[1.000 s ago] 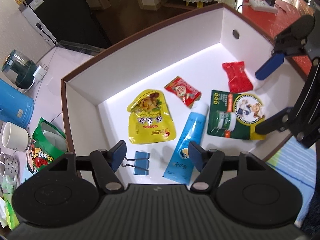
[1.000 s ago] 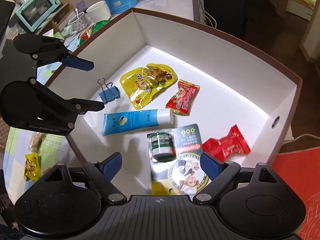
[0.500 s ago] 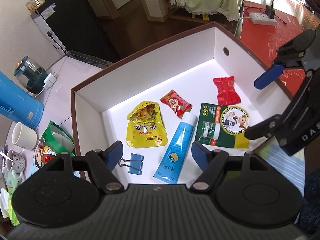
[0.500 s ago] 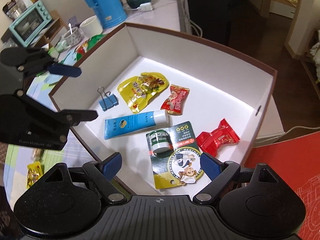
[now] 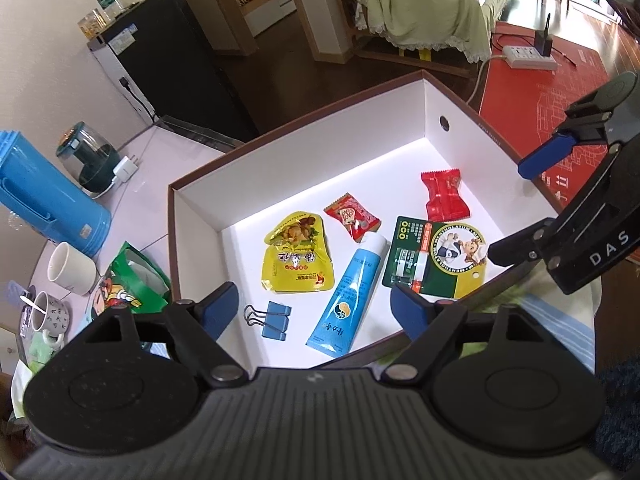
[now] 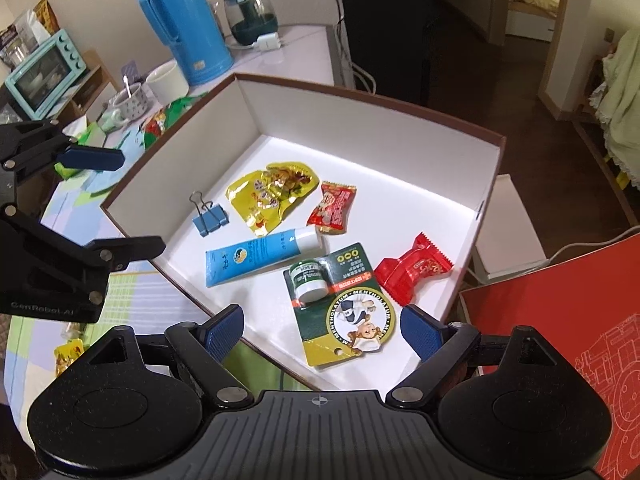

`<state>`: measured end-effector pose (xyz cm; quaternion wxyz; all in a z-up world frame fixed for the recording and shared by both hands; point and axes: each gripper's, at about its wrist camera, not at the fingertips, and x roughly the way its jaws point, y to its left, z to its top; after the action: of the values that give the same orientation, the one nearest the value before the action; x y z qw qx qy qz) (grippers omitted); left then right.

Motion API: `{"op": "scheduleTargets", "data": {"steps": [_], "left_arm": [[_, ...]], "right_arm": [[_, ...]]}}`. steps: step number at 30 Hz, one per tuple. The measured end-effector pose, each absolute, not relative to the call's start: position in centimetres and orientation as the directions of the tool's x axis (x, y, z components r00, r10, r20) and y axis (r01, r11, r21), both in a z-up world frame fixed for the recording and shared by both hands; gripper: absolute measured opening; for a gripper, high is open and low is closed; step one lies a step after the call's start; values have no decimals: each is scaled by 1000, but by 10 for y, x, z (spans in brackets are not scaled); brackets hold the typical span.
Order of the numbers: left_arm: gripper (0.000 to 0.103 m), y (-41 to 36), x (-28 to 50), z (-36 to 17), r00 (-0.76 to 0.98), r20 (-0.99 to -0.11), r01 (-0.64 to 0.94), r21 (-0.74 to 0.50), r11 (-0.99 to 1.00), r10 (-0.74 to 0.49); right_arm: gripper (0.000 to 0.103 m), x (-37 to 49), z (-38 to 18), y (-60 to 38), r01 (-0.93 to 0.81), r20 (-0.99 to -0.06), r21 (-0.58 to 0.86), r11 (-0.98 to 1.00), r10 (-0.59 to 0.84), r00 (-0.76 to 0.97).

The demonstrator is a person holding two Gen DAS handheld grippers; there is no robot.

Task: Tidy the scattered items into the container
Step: 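Raise both open tools out of the box, then move both tools to the tablecloth and grasp the pink binder clip with the right gripper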

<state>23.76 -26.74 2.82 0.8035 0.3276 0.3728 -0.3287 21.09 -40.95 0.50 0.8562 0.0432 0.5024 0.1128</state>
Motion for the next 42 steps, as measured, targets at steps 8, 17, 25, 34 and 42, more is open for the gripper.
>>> {"op": "scheduleTargets", "data": {"steps": [8,17,25,34,42], "left_arm": [[82,-256,219,38,532,-795,756,289,587,-293],[85,-235,199,48,550,-774,743,282,607,-313],[87,-215,187,56,559,-758,737,269,620,-335],[88,-178,179,64,565,-740,721,228,654,-366],[92,-89,174,56,614,-737,617,226,754,-282]], "right_arm": [[88,192,14,-410,-92,-822,180,979,201,533],[88,169,23,-404,-49,-789,190,981,182,586],[88,153,30,-389,-26,-771,160,987,142,621],[88,137,34,-376,-15,-733,198,980,158,661],[88,122,27,-350,-29,-711,259,965,211,671]]}}
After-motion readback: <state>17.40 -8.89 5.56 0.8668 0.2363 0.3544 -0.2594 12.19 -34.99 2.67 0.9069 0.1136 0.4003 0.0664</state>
